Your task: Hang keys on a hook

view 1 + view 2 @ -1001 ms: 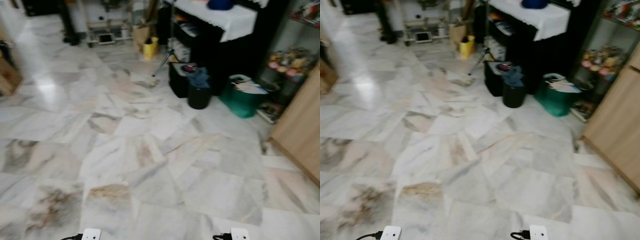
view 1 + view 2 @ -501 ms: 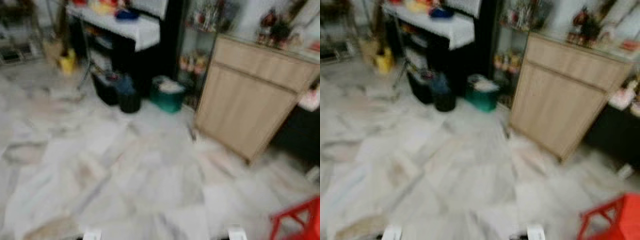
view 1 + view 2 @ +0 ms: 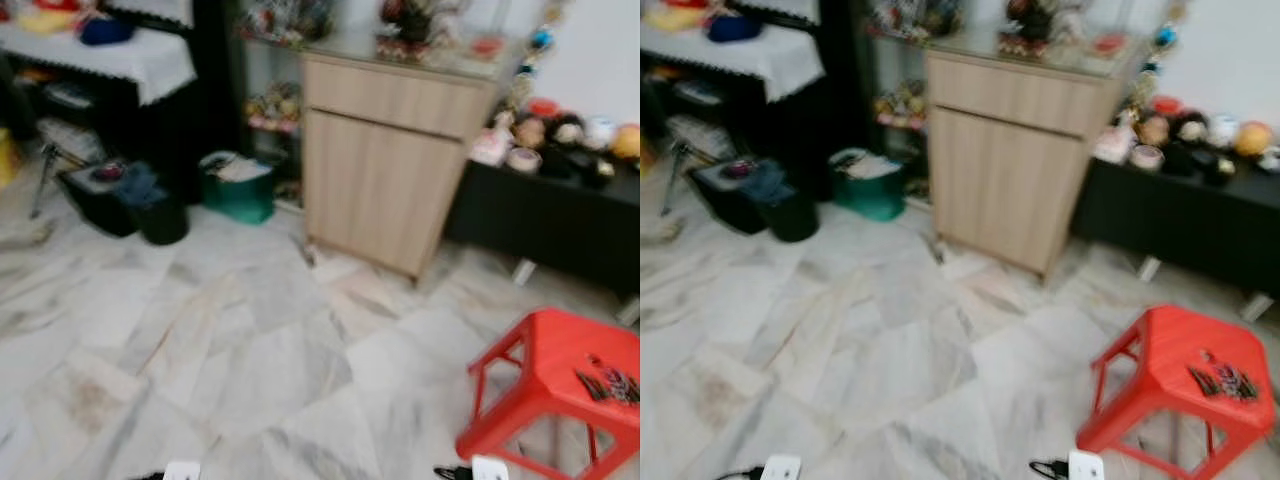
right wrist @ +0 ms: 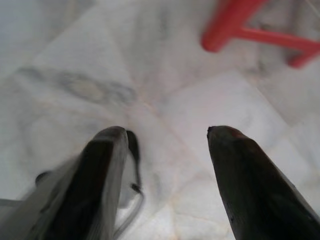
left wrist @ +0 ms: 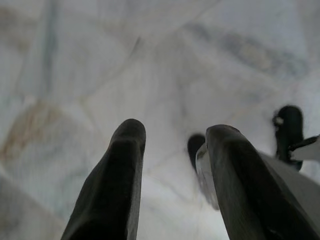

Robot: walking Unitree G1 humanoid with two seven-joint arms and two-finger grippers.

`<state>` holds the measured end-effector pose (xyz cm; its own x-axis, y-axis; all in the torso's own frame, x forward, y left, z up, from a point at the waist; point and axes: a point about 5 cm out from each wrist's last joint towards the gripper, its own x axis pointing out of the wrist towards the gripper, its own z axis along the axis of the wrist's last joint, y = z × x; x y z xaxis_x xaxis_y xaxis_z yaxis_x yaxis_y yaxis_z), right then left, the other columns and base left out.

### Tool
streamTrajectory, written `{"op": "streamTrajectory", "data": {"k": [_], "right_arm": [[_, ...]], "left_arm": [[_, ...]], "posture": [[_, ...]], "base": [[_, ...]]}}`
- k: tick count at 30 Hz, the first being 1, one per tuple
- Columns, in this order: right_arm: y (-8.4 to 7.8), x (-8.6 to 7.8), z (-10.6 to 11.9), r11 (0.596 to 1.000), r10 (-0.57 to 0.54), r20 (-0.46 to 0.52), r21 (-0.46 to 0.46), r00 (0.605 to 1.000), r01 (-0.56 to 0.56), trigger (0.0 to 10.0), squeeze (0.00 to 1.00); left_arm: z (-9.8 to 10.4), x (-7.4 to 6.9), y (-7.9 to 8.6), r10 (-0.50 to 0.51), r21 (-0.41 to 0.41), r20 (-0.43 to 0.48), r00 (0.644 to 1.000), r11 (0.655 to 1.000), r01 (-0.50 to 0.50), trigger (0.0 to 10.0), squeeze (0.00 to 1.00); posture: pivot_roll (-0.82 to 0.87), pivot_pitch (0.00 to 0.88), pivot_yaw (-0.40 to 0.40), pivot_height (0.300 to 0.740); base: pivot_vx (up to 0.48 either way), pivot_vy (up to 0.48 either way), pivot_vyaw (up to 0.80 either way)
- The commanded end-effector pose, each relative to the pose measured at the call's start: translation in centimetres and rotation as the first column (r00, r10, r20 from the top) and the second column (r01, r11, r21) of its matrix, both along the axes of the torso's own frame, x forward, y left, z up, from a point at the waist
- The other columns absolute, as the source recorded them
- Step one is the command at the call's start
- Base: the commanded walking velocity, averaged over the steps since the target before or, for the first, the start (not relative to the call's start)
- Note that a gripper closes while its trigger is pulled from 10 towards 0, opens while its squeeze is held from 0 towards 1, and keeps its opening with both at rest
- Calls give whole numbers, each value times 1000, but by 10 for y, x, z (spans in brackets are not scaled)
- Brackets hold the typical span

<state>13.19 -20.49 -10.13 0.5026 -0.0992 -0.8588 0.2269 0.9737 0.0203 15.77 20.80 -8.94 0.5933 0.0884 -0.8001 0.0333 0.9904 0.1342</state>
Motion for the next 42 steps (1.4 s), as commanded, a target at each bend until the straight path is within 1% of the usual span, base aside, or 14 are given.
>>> {"op": "streamTrajectory", "data": {"k": [1, 12, 14, 27, 31, 34, 35, 36, 37, 38, 39, 40, 41, 42], "right_arm": [[3, 4, 1, 1000, -19, 17, 9, 1000, 19, 10000, 0], [3, 4, 1, 999, -41, 22, 19, 999, 40, 10000, 0], [4, 5, 2, 998, -55, 42, 29, 998, 53, 10000, 0], [7, 5, 1, 996, -76, 41, 40, 996, 75, 10000, 0], [7, 6, 2, 995, -90, 53, 41, 995, 88, 10000, 0], [7, 7, 2, 995, -99, 66, 35, 993, 97, 10000, 0], [6, 9, 3, 996, -89, 85, 23, 992, 88, 10000, 0], [6, 9, 3, 996, -89, 85, 23, 992, 88, 10000, 0], [5, 10, 5, 996, -89, 109, 13, 990, 88, 10000, 0], [3, 12, 6, 997, -79, 125, -4, 989, 80, 10000, 0], [3, 12, 6, 997, -79, 125, -4, 989, 80, 10000, 0], [0, 17, 11, 996, -76, 190, -33, 979, 84, 10000, 0], [-1, 18, 12, 995, -91, 218, -29, 972, 99, 10000, 0], [-2, 21, 16, 994, -92, 263, -30, 960, 103, 10000, 0]], "left_arm": [[-2, -7, 6, -23, 34, -28, 999, 999, 24, 10000, 0], [-3, -8, 5, -25, 36, -33, 999, 999, 26, 10000, 0], [-3, -8, 5, -27, 38, -34, 999, 999, 29, 10000, 0], [-2, -7, 7, -29, 44, -30, 999, 999, 31, 10000, 0], [-1, -7, 8, 4, 32, -15, 1000, 999, -4, 10000, 0], [0, -5, 8, 49, 10, 24, 999, 999, -49, 10000, 0], [3, -3, 8, 70, 5, 70, 995, 997, -71, 10000, 0], [3, -3, 8, 70, 5, 70, 995, 997, -71, 10000, 0], [5, -1, 7, 105, -19, 118, 987, 994, -104, 10000, 0], [6, 0, 7, 113, -31, 145, 983, 994, -109, 10000, 0], [6, 0, 7, 113, -31, 145, 983, 994, -109, 10000, 0], [35, 50, 17, 84, -23, 310, 947, 996, -81, 10000, 0], [51, 72, 20, 79, -30, 385, 920, 997, -73, 10000, 0], [73, 96, 23, 66, -40, 493, 867, 998, -53, 10000, 0]], "posture": [[27, 0, -3, 723], [37, 0, -8, 723], [42, 0, -9, 723], [51, 0, -7, 723], [39, 0, 0, 723], [34, 0, 2, 723], [30, 0, 2, 723], [30, 0, 2, 723], [39, 0, -6, 723], [45, 0, -9, 723], [45, 0, -9, 723], [60, 0, -18, 723], [60, 0, -18, 723], [54, 0, -17, 723]], "base": [[0, -480, -738], [0, -287, -732], [0, -251, 0], [0, -350, 0], [0, -72, 0], [0, 0, 0], [0, 0, 0], [0, 0, 0], [0, 0, 0], [0, 0, 0], [0, 0, 0], [0, 0, 0], [0, 0, 0], [0, 0, 0]]}}
